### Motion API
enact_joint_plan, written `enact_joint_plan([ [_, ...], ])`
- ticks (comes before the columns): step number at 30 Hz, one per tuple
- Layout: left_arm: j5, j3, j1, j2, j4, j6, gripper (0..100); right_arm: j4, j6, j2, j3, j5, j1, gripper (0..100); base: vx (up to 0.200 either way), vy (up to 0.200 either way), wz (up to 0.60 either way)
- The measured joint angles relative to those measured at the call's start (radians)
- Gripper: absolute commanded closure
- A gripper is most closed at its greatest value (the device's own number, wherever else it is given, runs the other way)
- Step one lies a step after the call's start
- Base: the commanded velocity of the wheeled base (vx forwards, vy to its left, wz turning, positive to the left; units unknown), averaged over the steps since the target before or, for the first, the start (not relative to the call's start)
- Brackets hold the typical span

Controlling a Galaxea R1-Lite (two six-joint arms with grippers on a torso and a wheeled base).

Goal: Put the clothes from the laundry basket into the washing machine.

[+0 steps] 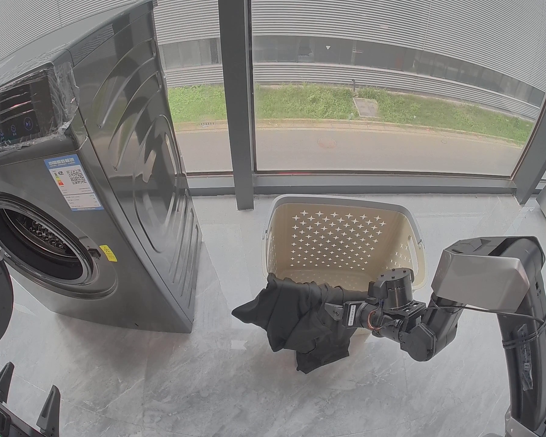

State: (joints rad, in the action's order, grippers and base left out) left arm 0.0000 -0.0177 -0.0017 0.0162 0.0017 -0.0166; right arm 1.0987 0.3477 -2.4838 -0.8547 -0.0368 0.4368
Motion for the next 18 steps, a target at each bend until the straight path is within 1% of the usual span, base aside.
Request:
enact_joint_plan([
  [16, 0.000, 0.000, 0.000, 0.000, 0.000, 0.000, 0, -0.004, -0.001, -0.016, -0.043, 0.000, 0.001, 0, 0.000, 0.000, 0.00],
  [17, 0.000, 0.000, 0.000, 0.000, 0.000, 0.000, 0, -0.003, -0.001, -0.018, -0.045, 0.000, 0.001, 100, 0.000, 0.000, 0.00],
  [18, 0.000, 0.000, 0.000, 0.000, 0.000, 0.000, 0, -0.003, -0.001, -0.020, -0.046, -0.001, 0.001, 100, 0.000, 0.000, 0.00],
])
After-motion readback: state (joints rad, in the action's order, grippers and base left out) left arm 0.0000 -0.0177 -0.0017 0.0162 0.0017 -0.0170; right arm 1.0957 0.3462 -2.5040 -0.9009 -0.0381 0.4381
